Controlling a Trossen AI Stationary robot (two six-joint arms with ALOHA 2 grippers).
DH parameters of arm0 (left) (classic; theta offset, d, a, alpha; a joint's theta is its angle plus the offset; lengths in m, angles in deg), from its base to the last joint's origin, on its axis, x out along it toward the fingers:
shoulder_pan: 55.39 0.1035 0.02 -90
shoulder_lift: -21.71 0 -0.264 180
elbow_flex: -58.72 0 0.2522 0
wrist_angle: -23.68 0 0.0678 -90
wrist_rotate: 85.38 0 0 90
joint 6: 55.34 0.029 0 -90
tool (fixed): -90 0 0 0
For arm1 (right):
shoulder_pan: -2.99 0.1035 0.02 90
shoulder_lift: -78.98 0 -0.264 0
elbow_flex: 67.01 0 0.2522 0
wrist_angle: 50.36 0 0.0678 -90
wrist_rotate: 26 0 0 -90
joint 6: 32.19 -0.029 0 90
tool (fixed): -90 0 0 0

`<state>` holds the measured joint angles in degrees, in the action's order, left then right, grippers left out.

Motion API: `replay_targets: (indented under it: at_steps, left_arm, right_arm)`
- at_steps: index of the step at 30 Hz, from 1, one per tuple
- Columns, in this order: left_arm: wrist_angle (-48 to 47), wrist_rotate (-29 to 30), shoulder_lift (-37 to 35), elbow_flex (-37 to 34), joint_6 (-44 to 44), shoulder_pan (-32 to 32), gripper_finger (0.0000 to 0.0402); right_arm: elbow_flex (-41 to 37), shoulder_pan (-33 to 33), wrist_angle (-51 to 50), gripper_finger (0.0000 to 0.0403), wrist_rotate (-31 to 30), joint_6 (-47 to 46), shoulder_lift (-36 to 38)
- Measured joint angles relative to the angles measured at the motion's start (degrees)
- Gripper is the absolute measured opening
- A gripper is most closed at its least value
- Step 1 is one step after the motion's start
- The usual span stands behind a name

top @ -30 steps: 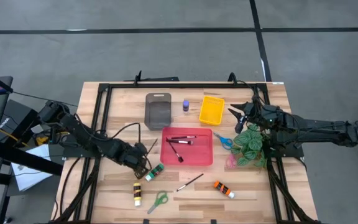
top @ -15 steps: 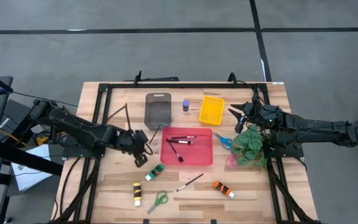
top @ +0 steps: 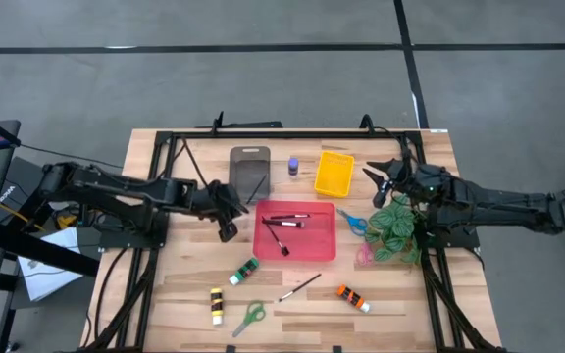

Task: Pick & Place Paint Supplies
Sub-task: Put the black makeup brush into the red bin

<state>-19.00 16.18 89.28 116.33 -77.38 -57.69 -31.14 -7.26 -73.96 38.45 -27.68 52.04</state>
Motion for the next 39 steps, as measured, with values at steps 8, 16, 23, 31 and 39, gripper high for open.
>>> replay_targets:
  at_steps: [8,16,23,31,39]
  left_arm:
    - [7.9,-1.0,0.0,0.0,10.4,5.2,0.0]
    - [16.7,-4.0,0.0,0.0,20.5,9.1,0.0]
    - [21.6,-4.8,1.3,1.6,27.9,9.8,0.0]
    - [21.1,-8.4,10.1,9.7,33.8,9.5,0.0]
    - [17.4,-11.0,21.5,17.6,36.9,5.7,0.0]
  right_arm:
    - [0.0,-0.9,0.0,0.0098,0.0,-0.2,0.8]
    - [0.0,-2.3,1.7,0.0098,0.0,0.0,0.8]
    - [0.0,-2.7,3.4,0.0098,0.1,-0.8,0.8]
    - [0.0,-2.6,5.3,0.0098,0.1,-1.9,0.8]
    - [0.0,-2.6,5.7,0.0098,0.1,-4.5,2.6]
